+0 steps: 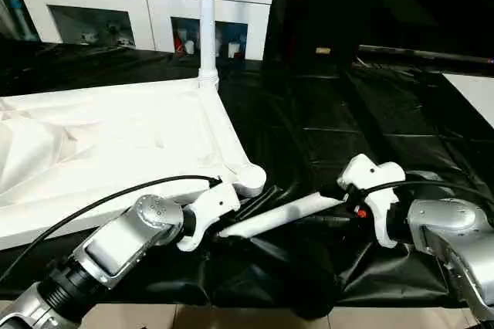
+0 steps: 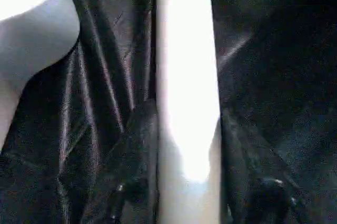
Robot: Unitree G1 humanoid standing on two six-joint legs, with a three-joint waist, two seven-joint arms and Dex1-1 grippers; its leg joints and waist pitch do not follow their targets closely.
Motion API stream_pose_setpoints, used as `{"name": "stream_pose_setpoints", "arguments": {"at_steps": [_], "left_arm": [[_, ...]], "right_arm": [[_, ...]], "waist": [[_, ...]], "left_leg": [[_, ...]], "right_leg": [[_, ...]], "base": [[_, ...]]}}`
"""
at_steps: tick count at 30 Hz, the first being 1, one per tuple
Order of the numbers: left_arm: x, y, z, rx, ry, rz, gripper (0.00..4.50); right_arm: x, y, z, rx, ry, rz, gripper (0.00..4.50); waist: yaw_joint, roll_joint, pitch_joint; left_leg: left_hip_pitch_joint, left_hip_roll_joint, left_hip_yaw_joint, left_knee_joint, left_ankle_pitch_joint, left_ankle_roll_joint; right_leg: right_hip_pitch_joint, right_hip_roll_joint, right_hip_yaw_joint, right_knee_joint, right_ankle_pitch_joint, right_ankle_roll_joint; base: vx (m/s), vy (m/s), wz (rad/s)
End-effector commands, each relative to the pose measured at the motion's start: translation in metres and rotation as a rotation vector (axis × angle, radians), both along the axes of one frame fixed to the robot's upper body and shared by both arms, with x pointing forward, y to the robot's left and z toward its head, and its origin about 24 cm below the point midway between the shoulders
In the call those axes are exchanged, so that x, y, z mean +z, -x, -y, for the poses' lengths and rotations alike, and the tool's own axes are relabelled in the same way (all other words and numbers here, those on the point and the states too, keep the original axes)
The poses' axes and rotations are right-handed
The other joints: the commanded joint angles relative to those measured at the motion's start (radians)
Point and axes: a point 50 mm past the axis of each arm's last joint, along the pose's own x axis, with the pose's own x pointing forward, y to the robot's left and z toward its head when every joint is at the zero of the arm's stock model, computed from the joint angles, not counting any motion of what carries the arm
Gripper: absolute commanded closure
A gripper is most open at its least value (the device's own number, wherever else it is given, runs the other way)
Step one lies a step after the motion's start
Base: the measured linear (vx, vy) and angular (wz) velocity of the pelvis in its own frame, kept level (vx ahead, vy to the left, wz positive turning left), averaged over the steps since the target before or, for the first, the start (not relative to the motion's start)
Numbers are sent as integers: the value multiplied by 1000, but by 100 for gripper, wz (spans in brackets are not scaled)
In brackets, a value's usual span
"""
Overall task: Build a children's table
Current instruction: Pick table leg
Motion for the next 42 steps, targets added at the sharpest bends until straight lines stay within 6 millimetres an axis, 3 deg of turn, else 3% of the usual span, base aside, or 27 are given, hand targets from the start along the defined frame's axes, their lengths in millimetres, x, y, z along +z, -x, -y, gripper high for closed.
{"name": "stream_pose_setpoints", "arguments": {"at_steps": [1, 6, 8, 10, 13, 15, 17, 19, 22, 25, 28, 32, 34, 41, 42], "left_arm": [[-6, 0, -8, 22, -33, -26, 307], [2, -1, -8, -3, 14, -18, 310], [16, -3, -10, -22, 51, 1, 310], [33, -6, -14, -47, 89, 24, 310], [54, -11, -20, -64, 129, 45, 310], [69, -17, -27, -76, 136, 65, 310], [79, -22, -35, -86, 130, 79, 310], [88, -26, -40, -87, 125, 90, 310], [92, -29, -45, -88, 122, 94, 310], [94, -27, -49, -114, 92, 92, 310], [97, -26, -50, -128, 89, 89, 310], [103, -27, -52, -143, 79, 104, 310], [107, -27, -53, -147, 75, 114, 310], [124, -24, -52, -193, 104, 138, 310], [126, -24, -52, -205, 101, 141, 310]], "right_arm": [[3, -1, 4, -2, 21, 13, 0], [14, -9, 8, -29, -13, 99, 0], [29, -18, 15, -66, -21, 197, 0], [41, -24, 23, -89, -22, 259, 0], [53, -28, 29, -114, -42, 339, 0], [58, -27, 31, -57, 51, 377, 0], [59, -24, 32, 0, 134, 388, 0], [61, -21, 34, 62, 207, 381, 0], [58, -19, 37, 113, 327, 362, 0], [56, -32, 42, 175, 562, 506, 0], [51, -42, 49, 172, 680, 560, 0], [37, -44, 55, 202, 739, 501, 0], [30, -43, 57, 213, 752, 468, 0], [3, -44, 67, 248, 794, 419, 0], [2, -46, 68, 234, 792, 429, 19]], "waist": [[3, -10, -38], [6, -5, -42], [6, 1, -45], [7, -1, -46], [13, 5, -46], [17, 6, -47], [20, 6, -45], [24, 4, -45], [24, 3, -43], [21, 3, -39], [16, 1, -39], [12, -6, -39], [11, -2, -37], [3, -2, -41], [2, -2, -40]], "left_leg": [[-1, -8, 3, -73, -357, 48], [-2, -4, 4, -76, -338, 48], [-3, -3, 4, -77, -319, 48], [-2, -2, 6, -76, -298, 49], [3, -2, 11, -73, -258, 53], [8, -1, 14, -71, -241, 53], [5, -1, 15, -71, -221, 57], [4, -2, 16, -68, -215, 62], [2, -2, 16, -68, -205, 67], [1, -4, 17, -69, -228, 50], [2, -7, 17, -66, -245, 42], [2, -6, 17, -62, -266, 51], [1, -5, 16, -63, -274, 55], [-2, -6, 18, -59, -252, 61], [-3, -6, 18, -58, -250, 63]], "right_leg": [[36, -29, 11, -99, -571, -24], [40, -30, 16, -89, -500, -54], [43, -30, 19, -82, -454, -73], [45, -29, 20, -74, -411, -97], [48, -26, 24, -63, -335, -145], [49, -24, 26, -58, -288, -164], [53, -21, 27, -50, -243, -182], [57, -24, 29, -48, -256, -179], [57, -26, 30, -49, -272, -172], [51, -29, 28, -55, -350, -153], [49, -30, 28, -57, -394, -141], [47, -26, 29, -56, -414, -135], [47, -25, 28, -55, -413, -137], [51, -23, 29, -46, -336, -180], [51, -22, 29, -45, -331, -184]], "base": [[0, 0, 0], [0, 0, 0], [0, 0, 0], [0, 0, 0], [0, 0, 0], [0, 0, 0], [0, 0, 0], [0, 0, 0], [0, 0, 0], [0, 0, 0], [0, 0, 0], [0, 0, 0], [0, 0, 0], [0, 0, 0], [0, 0, 0]]}}
